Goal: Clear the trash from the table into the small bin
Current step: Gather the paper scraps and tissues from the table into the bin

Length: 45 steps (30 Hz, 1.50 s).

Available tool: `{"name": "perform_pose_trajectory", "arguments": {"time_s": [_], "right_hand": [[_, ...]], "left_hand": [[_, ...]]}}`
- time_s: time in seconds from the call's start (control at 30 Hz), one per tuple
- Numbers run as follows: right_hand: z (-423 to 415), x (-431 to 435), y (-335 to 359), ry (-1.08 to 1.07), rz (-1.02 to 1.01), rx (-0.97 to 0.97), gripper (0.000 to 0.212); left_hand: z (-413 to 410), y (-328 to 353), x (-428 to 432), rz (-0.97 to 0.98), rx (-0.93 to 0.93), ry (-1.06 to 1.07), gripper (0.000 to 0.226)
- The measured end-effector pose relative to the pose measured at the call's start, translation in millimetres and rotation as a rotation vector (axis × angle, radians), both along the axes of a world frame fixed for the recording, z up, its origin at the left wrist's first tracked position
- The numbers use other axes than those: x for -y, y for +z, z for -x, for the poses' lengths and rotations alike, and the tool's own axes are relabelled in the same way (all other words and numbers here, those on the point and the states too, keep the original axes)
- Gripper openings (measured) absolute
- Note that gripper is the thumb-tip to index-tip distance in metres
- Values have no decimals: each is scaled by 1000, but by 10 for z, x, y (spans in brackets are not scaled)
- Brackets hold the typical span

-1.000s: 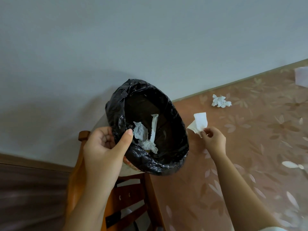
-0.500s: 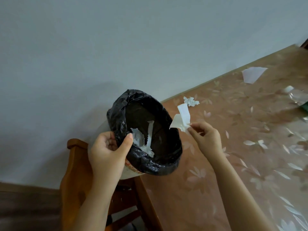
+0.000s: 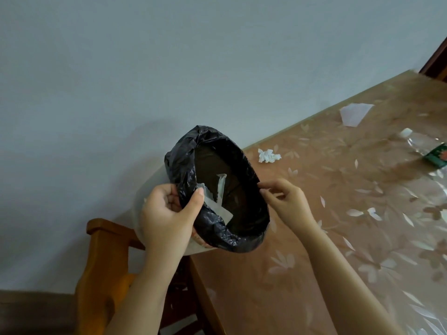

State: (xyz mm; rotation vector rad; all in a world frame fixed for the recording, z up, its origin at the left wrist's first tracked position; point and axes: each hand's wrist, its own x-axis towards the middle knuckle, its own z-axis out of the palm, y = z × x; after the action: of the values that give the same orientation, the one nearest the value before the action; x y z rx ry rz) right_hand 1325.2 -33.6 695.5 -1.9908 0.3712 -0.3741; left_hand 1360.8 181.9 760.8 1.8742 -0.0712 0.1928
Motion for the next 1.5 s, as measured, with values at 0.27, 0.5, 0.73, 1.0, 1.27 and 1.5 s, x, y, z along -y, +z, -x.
{"name": "perform_pose_trajectory", "arguments": {"time_s": [0.27, 0.5, 0.73, 1.0, 1.27, 1.5], "right_hand": [[-628, 674, -566, -253, -36, -80, 12], [-1273, 1094, -1066, -251, 47, -207, 24], [-1679, 1295, -1346, -208, 101, -320, 39], [-1749, 1378, -1563, -223, 216, -371, 29], [-1504, 1270, -1605, -221, 208, -341, 9], [-1077, 1092, -1448, -240, 152, -351, 8]], "left_hand": [[-405, 40, 345, -34, 37, 34, 20], [-660, 54, 571, -45, 23, 98, 23], [-775, 35, 674, -11, 16, 84, 17], [-815, 12, 664, 40, 21, 64, 19], [-758, 10, 610, 46, 25, 45, 18], [-569, 70, 476, 78, 14, 30, 16]]}}
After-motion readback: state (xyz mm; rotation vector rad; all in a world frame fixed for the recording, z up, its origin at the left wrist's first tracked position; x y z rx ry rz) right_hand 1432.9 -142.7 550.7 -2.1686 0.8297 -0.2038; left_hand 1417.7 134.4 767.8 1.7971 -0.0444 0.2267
